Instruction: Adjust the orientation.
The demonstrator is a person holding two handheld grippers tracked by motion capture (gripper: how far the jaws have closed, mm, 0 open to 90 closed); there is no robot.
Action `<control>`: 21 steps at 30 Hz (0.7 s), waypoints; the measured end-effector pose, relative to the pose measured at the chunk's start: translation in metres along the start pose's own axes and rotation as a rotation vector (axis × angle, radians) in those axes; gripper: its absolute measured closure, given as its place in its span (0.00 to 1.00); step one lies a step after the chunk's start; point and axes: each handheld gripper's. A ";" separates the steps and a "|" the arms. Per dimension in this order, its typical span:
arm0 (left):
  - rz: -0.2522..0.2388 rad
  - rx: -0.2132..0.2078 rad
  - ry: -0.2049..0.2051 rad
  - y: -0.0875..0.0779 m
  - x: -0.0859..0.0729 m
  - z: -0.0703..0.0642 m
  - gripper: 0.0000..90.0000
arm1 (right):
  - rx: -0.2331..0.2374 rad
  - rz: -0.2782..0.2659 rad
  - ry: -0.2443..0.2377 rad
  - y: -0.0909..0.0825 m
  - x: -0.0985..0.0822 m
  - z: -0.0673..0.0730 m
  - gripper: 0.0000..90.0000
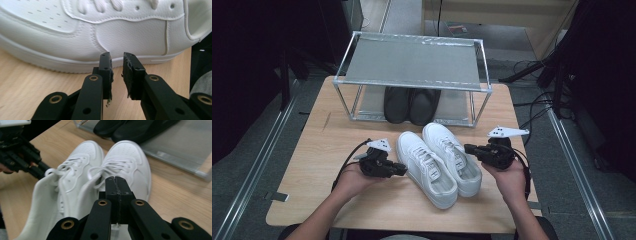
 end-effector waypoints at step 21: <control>-0.025 0.063 -0.029 -0.016 0.003 0.025 0.62 | 0.048 0.095 -0.016 0.022 -0.018 0.029 1.00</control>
Point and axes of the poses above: each handheld gripper's, and its own axes: y roughly forward along the jaws, x roughly out of its top, z roughly to its left, and after that the axes turned 14 degrees about x, right-handed
